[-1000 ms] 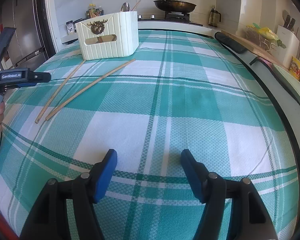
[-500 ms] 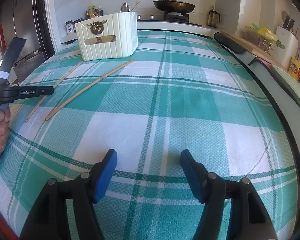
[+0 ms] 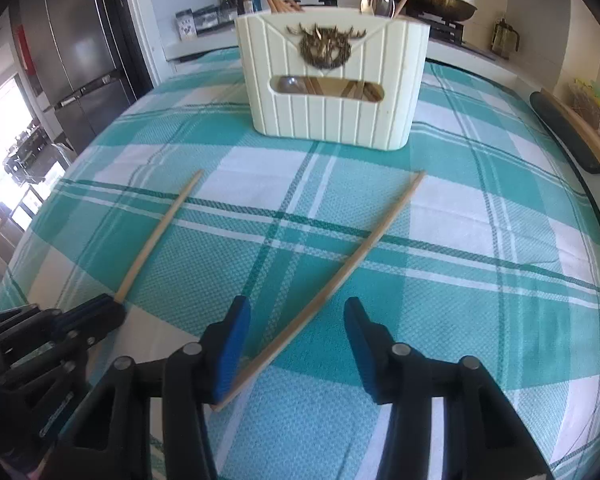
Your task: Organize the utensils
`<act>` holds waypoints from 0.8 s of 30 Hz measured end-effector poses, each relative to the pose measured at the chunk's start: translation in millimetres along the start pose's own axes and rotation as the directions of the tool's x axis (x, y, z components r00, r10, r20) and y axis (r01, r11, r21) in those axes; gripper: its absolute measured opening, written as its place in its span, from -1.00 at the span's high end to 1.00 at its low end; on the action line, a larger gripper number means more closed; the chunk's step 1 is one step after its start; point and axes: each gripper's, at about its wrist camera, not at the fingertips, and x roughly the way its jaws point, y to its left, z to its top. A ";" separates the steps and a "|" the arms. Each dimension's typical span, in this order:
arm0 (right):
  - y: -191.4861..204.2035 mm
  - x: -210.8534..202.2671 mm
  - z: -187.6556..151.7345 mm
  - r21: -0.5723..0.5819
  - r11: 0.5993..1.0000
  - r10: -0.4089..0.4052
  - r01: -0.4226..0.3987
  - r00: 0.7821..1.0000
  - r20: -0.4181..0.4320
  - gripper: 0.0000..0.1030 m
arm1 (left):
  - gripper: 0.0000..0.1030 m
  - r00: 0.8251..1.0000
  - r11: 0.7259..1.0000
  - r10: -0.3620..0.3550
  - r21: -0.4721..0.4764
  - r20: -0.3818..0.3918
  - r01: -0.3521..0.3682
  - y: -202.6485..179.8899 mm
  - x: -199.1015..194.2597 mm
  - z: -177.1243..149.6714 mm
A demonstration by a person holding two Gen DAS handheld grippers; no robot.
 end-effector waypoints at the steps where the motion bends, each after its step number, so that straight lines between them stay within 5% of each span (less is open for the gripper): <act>1: 0.3 4.9 -1.1 -0.007 1.000 -0.018 0.018 1.000 -0.013 0.38 | 0.89 1.000 1.000 -0.001 0.002 0.001 0.001 0.5 -1.1 -1.8; 5: -13.1 -4.9 -12.3 0.007 0.996 -0.088 0.088 0.996 0.006 0.86 | 0.89 1.000 1.000 -0.002 0.015 0.006 0.002 0.9 -2.7 -5.2; 18: -135.1 -74.7 -110.1 0.231 0.939 -0.254 0.256 0.966 -0.042 0.86 | 0.88 1.000 0.999 -0.002 0.042 0.020 0.002 1.5 -15.6 -22.5; 21: -138.4 -88.2 -122.2 0.222 0.938 -0.274 0.268 0.962 -0.001 0.85 | 0.50 0.999 0.997 0.008 0.074 0.041 -0.011 -4.7 -18.3 -25.5; 22: -136.5 -91.2 -123.3 0.208 0.940 -0.280 0.270 0.960 0.020 0.79 | 0.14 0.999 0.997 0.012 0.073 0.044 -0.015 -5.2 -18.4 -25.4; 23: -132.8 -91.9 -122.3 0.188 0.941 -0.291 0.280 0.956 0.031 0.48 | -0.22 0.999 0.997 0.024 0.068 0.047 -0.027 -4.9 -18.4 -24.7; 24: -129.7 -91.5 -121.5 0.171 0.941 -0.304 0.294 0.952 0.039 0.25 | -0.31 0.998 0.997 0.035 0.061 0.050 -0.038 -3.9 -18.7 -23.7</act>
